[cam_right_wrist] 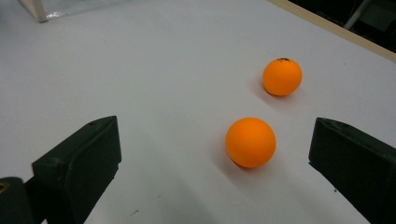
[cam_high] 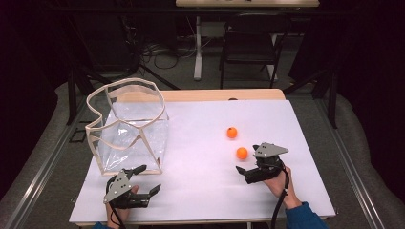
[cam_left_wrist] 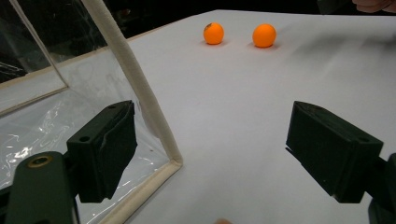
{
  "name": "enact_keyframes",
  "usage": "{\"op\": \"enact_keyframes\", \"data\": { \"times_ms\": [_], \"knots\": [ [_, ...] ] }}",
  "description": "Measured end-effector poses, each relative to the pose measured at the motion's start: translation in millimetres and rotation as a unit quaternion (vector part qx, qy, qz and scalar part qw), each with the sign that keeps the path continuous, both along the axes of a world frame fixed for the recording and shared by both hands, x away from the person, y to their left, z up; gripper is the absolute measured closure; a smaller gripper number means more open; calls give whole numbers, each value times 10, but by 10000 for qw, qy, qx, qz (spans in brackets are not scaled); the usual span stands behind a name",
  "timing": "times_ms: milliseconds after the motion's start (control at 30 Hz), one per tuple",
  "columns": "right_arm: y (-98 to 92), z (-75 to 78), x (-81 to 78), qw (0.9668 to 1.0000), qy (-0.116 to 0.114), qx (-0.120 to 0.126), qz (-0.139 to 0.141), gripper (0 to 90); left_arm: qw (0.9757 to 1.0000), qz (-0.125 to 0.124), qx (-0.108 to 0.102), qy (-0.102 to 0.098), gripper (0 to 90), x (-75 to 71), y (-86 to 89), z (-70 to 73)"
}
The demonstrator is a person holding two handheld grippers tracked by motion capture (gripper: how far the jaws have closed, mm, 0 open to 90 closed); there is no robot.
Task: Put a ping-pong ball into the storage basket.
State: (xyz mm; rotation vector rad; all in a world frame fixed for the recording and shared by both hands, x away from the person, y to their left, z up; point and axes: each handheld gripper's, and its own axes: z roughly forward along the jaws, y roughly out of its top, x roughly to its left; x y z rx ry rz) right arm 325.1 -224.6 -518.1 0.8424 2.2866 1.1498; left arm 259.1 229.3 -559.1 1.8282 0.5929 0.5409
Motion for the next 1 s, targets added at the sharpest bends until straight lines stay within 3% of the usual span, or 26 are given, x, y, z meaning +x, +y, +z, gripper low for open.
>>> {"op": "enact_keyframes", "data": {
  "times_ms": [1000],
  "knots": [
    [85,-118,392,9979,593,-115,-251,9,10000,-18,12,-3,161,5,-3,0]
  ]
}}
